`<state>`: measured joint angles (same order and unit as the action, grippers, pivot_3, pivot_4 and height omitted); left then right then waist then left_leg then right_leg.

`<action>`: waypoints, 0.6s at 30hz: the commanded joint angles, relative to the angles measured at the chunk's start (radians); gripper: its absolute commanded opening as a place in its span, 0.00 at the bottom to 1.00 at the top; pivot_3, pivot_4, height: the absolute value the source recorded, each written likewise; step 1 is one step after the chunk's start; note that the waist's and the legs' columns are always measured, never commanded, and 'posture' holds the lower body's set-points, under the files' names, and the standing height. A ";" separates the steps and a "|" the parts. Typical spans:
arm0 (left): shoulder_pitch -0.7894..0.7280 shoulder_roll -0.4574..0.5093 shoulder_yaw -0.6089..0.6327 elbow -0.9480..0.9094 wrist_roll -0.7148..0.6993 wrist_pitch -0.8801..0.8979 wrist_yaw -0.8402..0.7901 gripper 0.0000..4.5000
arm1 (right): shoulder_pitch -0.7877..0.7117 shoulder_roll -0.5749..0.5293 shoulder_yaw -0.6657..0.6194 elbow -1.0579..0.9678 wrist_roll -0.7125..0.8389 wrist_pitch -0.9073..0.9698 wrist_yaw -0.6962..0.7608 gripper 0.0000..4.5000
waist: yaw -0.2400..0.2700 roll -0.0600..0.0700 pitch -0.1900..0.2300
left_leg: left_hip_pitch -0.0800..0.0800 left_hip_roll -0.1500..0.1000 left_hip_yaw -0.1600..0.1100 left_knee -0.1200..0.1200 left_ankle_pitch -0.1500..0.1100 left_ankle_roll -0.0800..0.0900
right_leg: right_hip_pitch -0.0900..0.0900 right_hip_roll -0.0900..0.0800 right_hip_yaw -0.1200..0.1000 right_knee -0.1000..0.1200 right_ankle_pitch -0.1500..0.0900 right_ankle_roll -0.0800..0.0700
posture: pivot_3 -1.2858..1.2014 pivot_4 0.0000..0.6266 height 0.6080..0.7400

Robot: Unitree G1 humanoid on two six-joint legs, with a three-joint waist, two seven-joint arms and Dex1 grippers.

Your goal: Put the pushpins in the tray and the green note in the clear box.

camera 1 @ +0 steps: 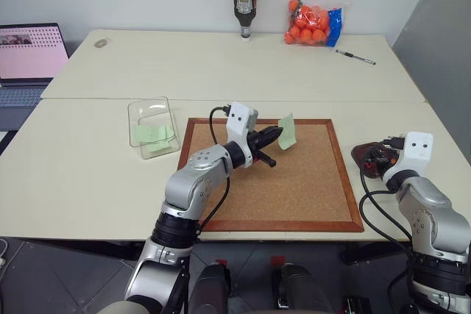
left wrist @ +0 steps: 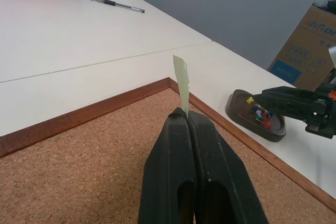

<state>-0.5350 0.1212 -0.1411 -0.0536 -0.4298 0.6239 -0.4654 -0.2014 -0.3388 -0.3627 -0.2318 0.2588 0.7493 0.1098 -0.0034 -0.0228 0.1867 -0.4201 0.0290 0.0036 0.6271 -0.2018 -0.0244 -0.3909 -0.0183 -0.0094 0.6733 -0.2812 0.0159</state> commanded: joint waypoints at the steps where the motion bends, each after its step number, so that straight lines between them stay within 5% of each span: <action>1: -0.026 -0.003 0.035 -0.038 0.039 -0.066 0.042 0.00 | 0.011 -0.025 -0.004 -0.133 0.025 -0.094 0.055 0.47 | 0.000 0.000 0.000 | 0.000 0.000 0.000 0.000 0.000 0.000 | 0.000 0.000 0.000 0.000 0.000 0.000 | 0.52 0.24 1.00; 9: -0.019 0.044 0.144 -0.109 0.194 -0.121 0.269 0.00 | 0.020 -0.076 0.174 -0.315 0.140 -0.120 0.297 0.47 | -0.006 0.000 0.000 | 0.001 0.000 -0.001 0.000 0.000 0.000 | 0.000 0.002 0.000 0.000 0.000 0.000 | 0.52 0.24 1.00; 18: 0.062 0.196 0.358 -0.304 0.362 0.004 0.497 0.00 | -0.334 -0.105 0.526 -0.149 0.169 -0.112 0.629 0.47 | -0.010 -0.003 0.004 | 0.003 0.002 -0.004 0.000 0.000 0.000 | 0.001 0.001 -0.002 0.002 0.000 0.000 | 0.52 0.24 1.00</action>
<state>-0.4720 0.3027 0.1965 -0.3129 -0.0895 0.6098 0.0140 -0.4946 -0.4285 0.1253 -0.4011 0.4194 0.6413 0.6743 -0.0138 -0.0254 0.1905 -0.4178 0.0308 0.0007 0.6271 -0.2017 -0.0245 -0.3897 -0.0181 -0.0114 0.6751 -0.2811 0.0161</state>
